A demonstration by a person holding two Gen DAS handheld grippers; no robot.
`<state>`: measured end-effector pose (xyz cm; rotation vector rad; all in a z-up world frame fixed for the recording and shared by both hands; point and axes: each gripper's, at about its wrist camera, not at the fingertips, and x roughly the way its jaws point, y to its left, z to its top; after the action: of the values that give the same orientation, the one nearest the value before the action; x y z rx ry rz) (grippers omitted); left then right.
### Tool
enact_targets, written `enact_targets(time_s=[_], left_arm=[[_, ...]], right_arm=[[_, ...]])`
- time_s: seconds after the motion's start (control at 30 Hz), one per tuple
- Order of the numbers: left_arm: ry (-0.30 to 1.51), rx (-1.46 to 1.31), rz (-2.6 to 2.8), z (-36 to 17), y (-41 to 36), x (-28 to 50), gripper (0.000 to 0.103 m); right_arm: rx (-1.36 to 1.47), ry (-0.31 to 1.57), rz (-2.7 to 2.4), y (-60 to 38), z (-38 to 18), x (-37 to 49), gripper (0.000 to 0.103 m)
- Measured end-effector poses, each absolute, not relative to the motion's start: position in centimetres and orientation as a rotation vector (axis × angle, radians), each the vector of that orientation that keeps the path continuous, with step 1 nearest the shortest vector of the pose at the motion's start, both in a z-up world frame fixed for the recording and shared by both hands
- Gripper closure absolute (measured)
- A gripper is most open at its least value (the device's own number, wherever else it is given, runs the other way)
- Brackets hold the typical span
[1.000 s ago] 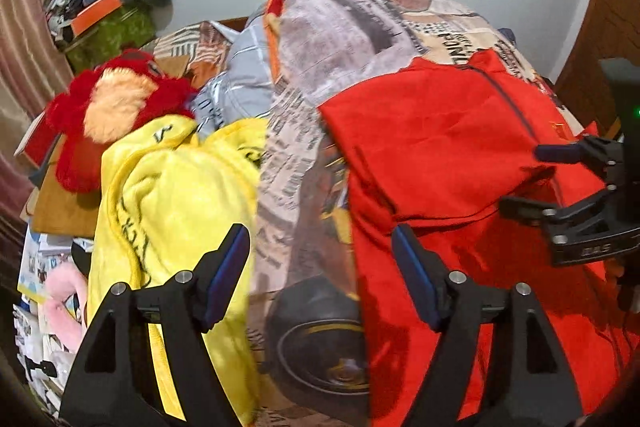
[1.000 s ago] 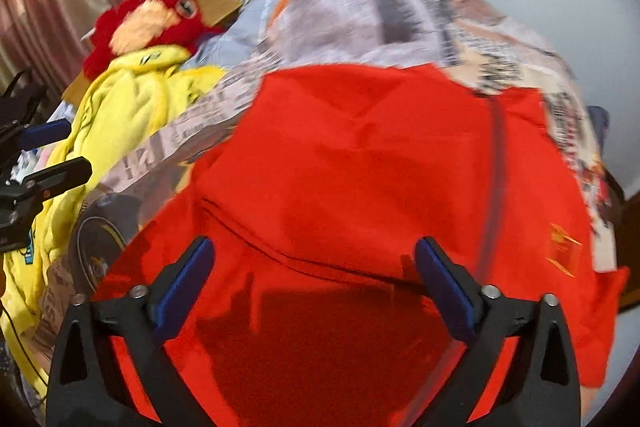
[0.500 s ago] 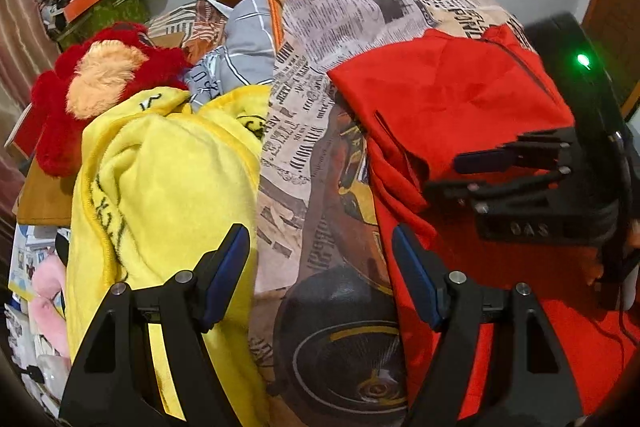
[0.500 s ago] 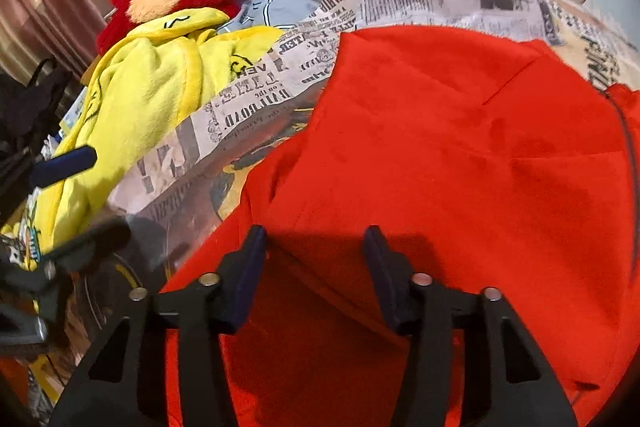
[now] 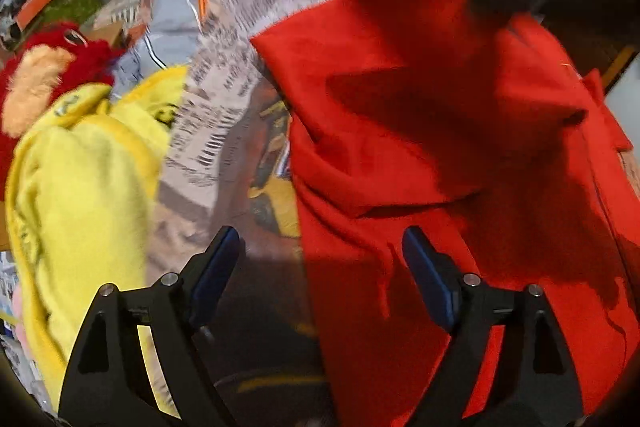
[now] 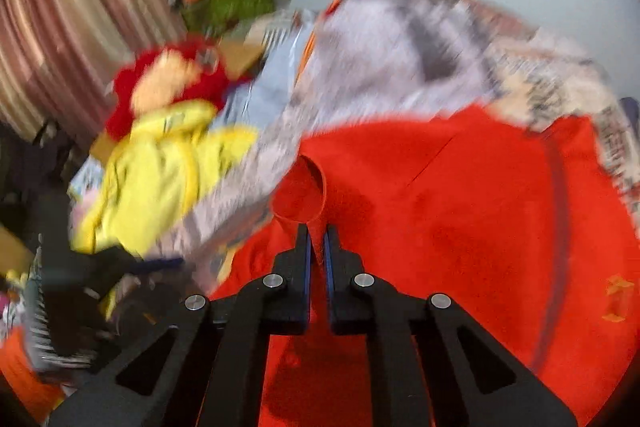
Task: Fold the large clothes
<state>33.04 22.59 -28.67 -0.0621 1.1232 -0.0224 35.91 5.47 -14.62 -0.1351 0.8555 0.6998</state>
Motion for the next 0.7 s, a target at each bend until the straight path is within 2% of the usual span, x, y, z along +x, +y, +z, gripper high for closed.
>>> enact_targets(time_s=[0.13, 0.2, 0.33, 0.5, 0.7], left_arm=[[1.176, -0.012, 0.095, -30.8, 22.9, 35.5, 0.018], [1.174, -0.012, 0.13, -30.7, 23.3, 36.1, 0.014], [1.086, -0.088, 0.303, -29.2, 25.5, 35.9, 0.014], [1.055, -0.234, 0.405, -28.7, 28.4, 34.5, 0.014], [1.075, -0.154, 0.444, -29.0, 26.7, 33.5, 0.014]], right_arm=[[-0.01, 0.745, 0.618, 0.0, -9.6, 37.8, 0.098], [0.029, 0.706, 0.577, -2.7, -7.9, 38.2, 0.098], [0.083, 0.65, 0.473, -8.8, -5.9, 38.6, 0.098], [0.121, 0.697, 0.374, -14.7, -7.8, 38.2, 0.098], [0.164, 0.809, 0.329, -19.6, -11.7, 36.4, 0.098]])
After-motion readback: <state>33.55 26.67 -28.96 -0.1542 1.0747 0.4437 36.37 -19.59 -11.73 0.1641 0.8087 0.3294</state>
